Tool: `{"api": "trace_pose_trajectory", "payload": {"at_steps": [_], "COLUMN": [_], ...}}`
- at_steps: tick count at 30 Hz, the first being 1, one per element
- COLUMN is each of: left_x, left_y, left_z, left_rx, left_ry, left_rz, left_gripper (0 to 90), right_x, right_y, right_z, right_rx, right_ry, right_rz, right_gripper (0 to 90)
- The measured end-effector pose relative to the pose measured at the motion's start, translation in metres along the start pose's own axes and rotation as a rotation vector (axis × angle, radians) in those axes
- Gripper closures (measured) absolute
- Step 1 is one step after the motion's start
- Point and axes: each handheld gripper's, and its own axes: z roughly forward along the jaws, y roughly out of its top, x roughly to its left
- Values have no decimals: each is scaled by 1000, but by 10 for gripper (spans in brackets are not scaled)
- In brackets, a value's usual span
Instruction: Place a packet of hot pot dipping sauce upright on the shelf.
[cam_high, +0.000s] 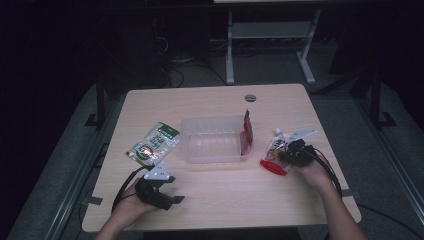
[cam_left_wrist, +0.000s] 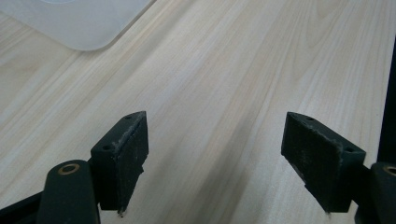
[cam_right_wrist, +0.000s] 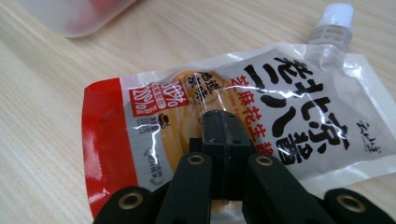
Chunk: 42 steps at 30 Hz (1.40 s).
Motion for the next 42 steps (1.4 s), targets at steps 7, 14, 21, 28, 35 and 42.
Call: {"api": "trace_pose_trajectory", "payload": {"at_steps": [7,14,21,28,35,42], "left_x": [0,-1,-1,-1,-1,-1], "left_y": [0,0,1,1,1,1], "left_z": [0,0,0,0,0,1], "left_rx": [-5,-1,-1,-3,6,2], "left_ry": [1,-2,-3,-2,-4,-2], "left_rz": [-12,-4,-2,0,8,8], "left_gripper": [228,228,228,228,228,228], "right_x": [7,24,41,61,81,104], "right_y": [1,2,4,7,11,15], "right_z": [-1,-3,-3,-2,1,5], "right_rx": [33,64,92,116,130,126], "right_ry": [27,69,108,159,209,269], "right_rz": [-22,-83,-148,-214,-285,-336], "right_gripper": [900,900,899,899,899,899]}}
